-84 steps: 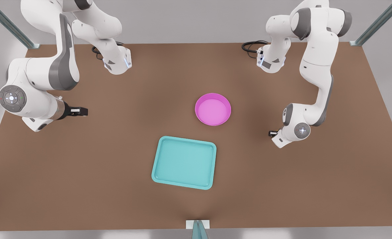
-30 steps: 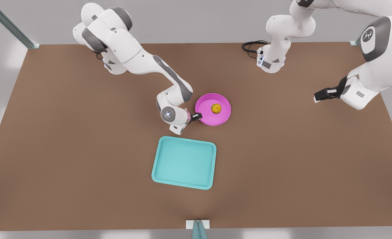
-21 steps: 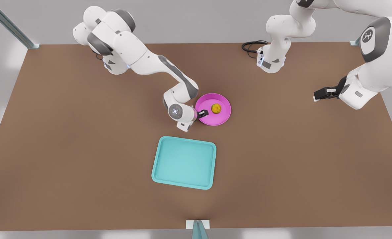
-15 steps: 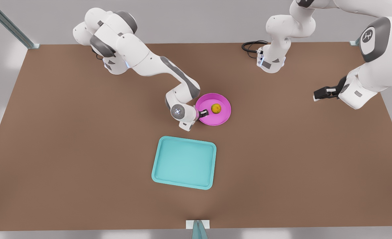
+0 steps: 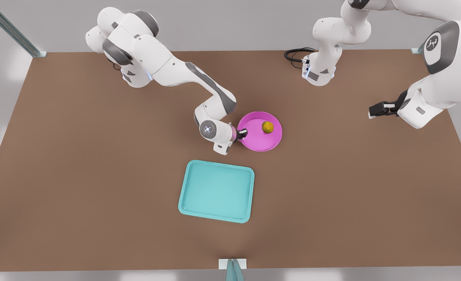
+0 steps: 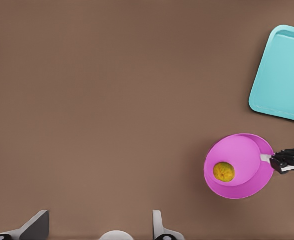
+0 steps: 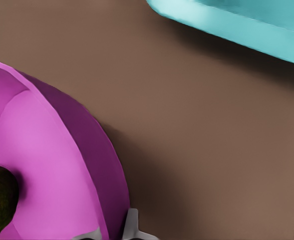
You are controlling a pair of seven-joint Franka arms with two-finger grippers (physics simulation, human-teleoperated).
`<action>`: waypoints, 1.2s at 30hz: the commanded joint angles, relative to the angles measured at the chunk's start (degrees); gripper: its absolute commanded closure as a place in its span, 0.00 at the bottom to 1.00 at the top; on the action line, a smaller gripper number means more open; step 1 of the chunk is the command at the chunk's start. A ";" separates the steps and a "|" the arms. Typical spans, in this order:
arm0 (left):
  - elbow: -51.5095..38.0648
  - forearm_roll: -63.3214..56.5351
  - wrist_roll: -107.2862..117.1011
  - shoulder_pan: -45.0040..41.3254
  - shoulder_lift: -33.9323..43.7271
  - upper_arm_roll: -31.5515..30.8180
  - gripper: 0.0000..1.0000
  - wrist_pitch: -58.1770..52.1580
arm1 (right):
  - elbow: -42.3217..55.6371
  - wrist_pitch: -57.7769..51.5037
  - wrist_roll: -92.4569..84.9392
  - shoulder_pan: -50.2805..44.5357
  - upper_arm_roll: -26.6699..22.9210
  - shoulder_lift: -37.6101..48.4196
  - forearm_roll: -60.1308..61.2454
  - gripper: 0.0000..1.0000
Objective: Place the orange on the plate with the left arm and the plate on the tray with the right arm
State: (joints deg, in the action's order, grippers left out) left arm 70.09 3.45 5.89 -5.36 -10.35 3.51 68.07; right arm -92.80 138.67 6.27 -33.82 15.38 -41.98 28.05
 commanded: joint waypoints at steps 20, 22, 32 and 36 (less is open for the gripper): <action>-0.04 -0.03 -1.23 0.00 -0.02 0.00 0.00 -0.31 | 3.50 -0.42 -1.09 23.27 -0.44 0.76 0.16 0.00; -0.04 -0.03 -1.23 0.00 -0.02 0.00 0.00 -0.31 | 2.63 -0.50 -0.91 22.83 -0.44 2.08 0.16 0.00; -0.04 -0.47 -1.85 0.00 -0.11 0.00 0.00 -0.40 | 10.54 -52.97 -8.56 29.42 -13.62 32.39 -37.02 0.00; -0.04 -0.47 -1.85 0.00 -0.11 0.00 0.00 -0.40 | 8.07 -56.49 -8.47 29.51 -14.24 38.38 -37.02 0.00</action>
